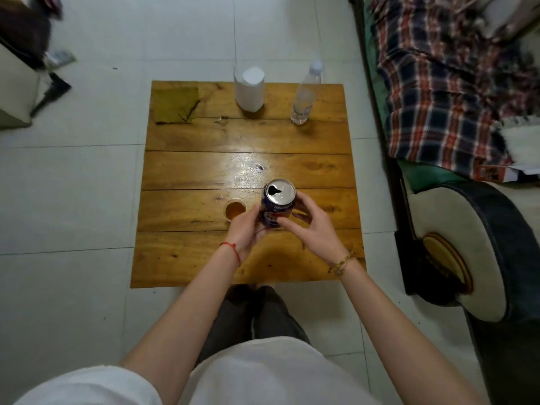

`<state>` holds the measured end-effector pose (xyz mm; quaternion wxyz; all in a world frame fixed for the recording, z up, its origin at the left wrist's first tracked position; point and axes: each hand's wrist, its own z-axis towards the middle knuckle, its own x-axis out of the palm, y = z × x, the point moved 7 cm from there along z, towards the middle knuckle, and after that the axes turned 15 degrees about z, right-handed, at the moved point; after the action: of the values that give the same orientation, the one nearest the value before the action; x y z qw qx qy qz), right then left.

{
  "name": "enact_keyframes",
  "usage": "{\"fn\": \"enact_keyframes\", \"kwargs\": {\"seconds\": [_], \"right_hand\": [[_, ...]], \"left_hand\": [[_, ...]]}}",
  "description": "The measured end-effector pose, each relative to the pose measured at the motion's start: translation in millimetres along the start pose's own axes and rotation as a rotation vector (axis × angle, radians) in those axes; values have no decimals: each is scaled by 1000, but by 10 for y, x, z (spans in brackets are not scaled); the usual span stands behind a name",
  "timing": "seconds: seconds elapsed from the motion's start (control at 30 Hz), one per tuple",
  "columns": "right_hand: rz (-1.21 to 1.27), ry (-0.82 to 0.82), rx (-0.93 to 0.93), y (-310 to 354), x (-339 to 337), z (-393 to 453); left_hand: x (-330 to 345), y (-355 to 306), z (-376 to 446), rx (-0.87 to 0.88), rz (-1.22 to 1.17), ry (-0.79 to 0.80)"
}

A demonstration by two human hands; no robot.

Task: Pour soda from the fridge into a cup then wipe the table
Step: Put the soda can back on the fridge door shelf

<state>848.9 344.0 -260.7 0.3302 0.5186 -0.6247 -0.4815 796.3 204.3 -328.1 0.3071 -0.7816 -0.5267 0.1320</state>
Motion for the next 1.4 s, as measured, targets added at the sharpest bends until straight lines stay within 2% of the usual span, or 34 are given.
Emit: {"fn": "enact_keyframes", "kwargs": {"seconds": [0.33,0.57,0.67,1.0,1.2,1.4], "right_hand": [[-136,228,-176,1078,619,-535],[-195,462,-300,1586,1524,-720],[-235,572,-371,1735,2027,-861],[-253,913,-383,1742,4178,-1391],[-242,1060,-429,1778,5523,-1789],[-230,1181,-469,1902,6585,-2122]], "left_hand": [[-558,-359,-1315,156,-70,-136],[-1349,-257,-2019,231,-235,-332],[-1758,-104,-2293,260,-343,-412],[-3444,791,-3237,280,-625,-644],[-4519,1260,-3883,282,-742,-793],[-5306,1514,-4481,311,-836,-915]]}}
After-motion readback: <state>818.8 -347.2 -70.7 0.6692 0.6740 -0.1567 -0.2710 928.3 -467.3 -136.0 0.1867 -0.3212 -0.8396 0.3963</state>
